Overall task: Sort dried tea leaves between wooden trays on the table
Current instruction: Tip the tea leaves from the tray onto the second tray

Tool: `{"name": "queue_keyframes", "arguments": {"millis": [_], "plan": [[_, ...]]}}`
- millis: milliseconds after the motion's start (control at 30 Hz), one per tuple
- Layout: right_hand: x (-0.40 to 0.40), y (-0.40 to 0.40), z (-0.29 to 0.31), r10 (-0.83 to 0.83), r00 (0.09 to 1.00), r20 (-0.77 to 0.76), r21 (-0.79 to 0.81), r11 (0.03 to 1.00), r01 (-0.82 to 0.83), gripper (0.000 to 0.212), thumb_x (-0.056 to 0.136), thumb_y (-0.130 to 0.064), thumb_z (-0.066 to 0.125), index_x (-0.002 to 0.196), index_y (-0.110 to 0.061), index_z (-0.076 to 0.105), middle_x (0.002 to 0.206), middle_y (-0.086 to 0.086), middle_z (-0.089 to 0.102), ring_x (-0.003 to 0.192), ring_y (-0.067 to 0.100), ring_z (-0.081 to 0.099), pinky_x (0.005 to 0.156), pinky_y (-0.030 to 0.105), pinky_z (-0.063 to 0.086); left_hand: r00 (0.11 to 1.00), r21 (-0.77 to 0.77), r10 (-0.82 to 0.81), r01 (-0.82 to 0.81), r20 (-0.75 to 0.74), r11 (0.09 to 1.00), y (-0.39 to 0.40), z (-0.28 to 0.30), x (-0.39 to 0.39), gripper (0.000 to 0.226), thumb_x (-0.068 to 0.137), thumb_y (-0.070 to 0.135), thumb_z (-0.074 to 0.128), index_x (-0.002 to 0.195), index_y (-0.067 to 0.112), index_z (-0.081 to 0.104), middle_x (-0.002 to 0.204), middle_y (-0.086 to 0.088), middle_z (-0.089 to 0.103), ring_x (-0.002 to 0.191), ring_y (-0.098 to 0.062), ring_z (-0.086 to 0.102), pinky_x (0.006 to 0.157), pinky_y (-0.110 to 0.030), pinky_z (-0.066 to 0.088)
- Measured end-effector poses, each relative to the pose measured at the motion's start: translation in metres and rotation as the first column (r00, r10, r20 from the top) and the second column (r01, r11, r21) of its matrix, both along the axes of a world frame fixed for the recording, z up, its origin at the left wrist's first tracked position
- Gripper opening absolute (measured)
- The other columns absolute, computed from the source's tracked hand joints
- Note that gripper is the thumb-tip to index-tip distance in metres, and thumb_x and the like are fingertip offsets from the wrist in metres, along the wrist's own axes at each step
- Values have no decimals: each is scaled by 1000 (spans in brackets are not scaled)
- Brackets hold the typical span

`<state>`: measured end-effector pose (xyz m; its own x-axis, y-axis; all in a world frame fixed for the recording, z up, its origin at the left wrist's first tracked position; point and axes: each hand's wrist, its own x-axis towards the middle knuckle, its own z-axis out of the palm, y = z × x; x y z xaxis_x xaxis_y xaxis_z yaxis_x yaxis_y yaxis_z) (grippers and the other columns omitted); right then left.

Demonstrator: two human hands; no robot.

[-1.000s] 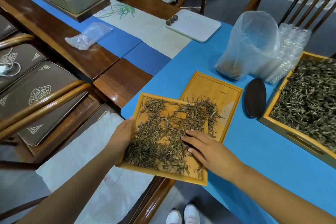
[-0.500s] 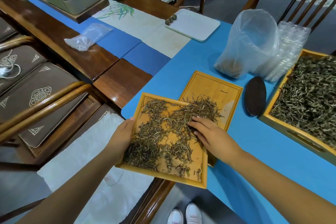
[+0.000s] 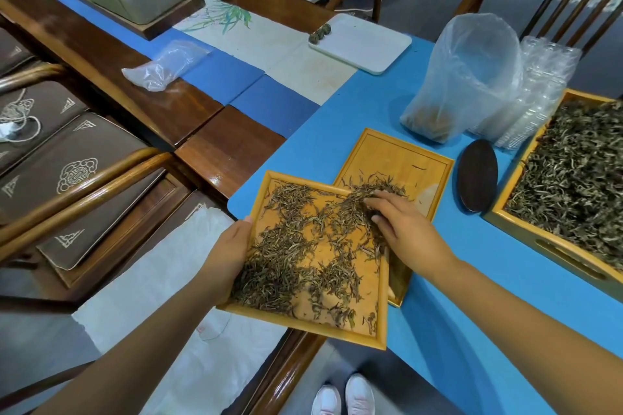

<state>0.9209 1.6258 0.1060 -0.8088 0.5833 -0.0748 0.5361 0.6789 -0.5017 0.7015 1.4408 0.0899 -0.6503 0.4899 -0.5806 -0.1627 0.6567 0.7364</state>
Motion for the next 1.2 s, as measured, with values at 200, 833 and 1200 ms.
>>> {"name": "queue_keyframes", "arguments": {"millis": [200, 833, 1200], "plan": [[-17, -54, 16, 286, 957, -57, -8, 958, -286, 40, 97, -24, 42, 137, -25, 41, 149, 1, 35, 139, 19, 29, 115, 32, 20, 999, 43, 38, -40, 37, 998, 3, 0, 5, 44, 90, 56, 33, 95, 26, 64, 100, -6, 69, 96, -24, 64, 93, -45, 46], [-34, -84, -1, 372, 927, -55, -2, 928, -373, 38, 98, -21, 40, 137, -23, 41, 150, 2, 33, 142, 19, 22, 115, 35, 24, 993, 58, 47, -53, 105, 997, 2, 0, 9, 40, 95, 53, 31, 91, 28, 62, 94, -3, 70, 87, -21, 67, 60, -26, 47], [-16, -65, -5, 296, 955, -25, 31, 955, -296, 38, 99, -22, 40, 137, -20, 42, 148, 2, 37, 141, 17, 25, 113, 32, 26, 992, 75, 16, -25, 123, 997, 0, -3, 6, 42, 94, 55, 30, 102, 28, 62, 95, -1, 73, 89, -23, 70, 73, -35, 56]]}}
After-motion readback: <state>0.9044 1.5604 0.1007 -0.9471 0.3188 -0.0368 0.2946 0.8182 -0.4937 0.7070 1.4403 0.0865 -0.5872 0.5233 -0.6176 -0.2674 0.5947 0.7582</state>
